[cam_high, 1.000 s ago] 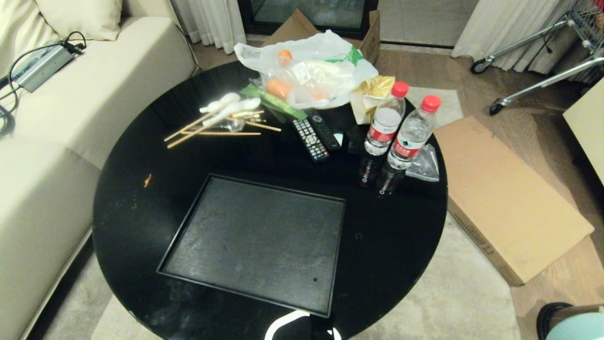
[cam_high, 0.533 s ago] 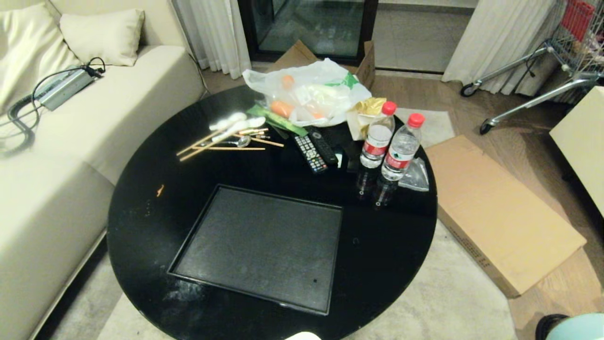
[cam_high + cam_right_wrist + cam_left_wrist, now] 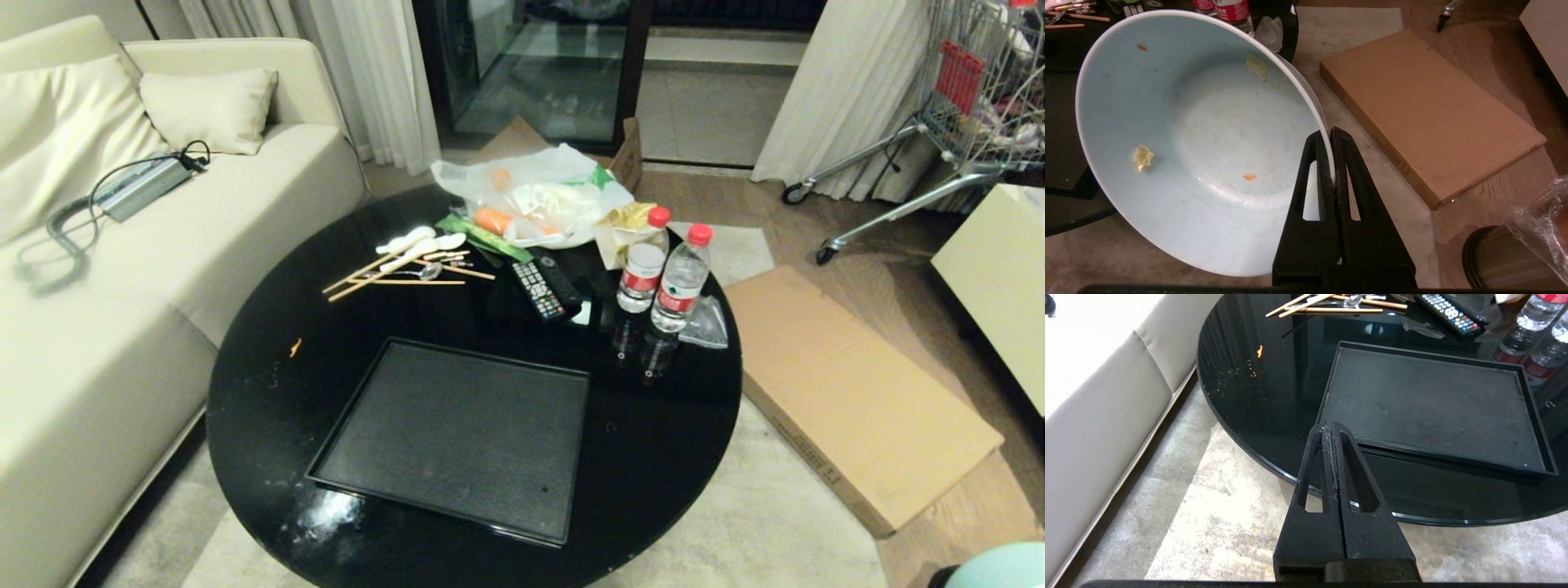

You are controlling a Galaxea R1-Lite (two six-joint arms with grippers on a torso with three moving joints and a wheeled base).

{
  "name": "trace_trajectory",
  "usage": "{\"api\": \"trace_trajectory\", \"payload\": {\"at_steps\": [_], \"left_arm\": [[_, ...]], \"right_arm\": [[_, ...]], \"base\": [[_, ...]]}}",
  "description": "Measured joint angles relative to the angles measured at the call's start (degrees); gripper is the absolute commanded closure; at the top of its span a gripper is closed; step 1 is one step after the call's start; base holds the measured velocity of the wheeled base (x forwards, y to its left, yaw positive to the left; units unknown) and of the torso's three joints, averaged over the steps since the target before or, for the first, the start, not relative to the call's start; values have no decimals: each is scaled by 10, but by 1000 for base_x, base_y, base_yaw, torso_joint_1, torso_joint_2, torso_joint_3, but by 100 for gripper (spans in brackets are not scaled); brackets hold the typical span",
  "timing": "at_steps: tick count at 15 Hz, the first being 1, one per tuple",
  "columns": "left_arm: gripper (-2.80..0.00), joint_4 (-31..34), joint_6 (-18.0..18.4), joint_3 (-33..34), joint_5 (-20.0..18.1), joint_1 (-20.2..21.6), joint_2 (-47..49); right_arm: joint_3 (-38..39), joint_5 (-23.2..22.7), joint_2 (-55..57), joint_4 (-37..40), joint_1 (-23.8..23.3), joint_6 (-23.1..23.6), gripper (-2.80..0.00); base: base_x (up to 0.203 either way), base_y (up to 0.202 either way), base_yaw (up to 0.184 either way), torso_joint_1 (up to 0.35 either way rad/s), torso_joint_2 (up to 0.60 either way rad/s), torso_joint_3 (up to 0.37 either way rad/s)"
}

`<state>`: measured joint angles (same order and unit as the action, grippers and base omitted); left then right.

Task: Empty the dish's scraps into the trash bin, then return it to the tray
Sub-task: Put the bowl back to the table

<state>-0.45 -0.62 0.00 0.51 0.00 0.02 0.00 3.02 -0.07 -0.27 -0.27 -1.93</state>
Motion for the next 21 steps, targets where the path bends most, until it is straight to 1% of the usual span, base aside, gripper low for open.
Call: {"api": "trace_trajectory", "payload": {"at_steps": [6,7,9,11,13,15,18,21], "left_arm": [[0,-1,-1,0,0,0,0],[0,0,-1,0,0,0,0],[0,-1,-1,0,0,0,0],[0,-1,-1,0,0,0,0],[0,-1,-1,0,0,0,0],[0,-1,-1,0,0,0,0],[0,0,-1,0,0,0,0],[0,-1,-2,0,0,0,0]], "right_arm": [[0,3,0,-1,0,5,0],[0,-2,0,-3,0,12,0],[0,-23,0,-6,0,40,0],[0,-27,0,-9,0,56,0],[-1,-39,0,-11,0,85,0],[-2,-40,4,-10,0,104,0],[-36,-60,24,10,0,107,0],[-71,-74,80,19,0,115,0]], "base": [[0,0,0,0,0,5],[0,0,0,0,0,0],[0,0,0,0,0,0],[0,0,0,0,0,0],[0,0,0,0,0,0],[0,0,0,0,0,0],[0,0,0,0,0,0],[0,0,0,0,0,0]]}}
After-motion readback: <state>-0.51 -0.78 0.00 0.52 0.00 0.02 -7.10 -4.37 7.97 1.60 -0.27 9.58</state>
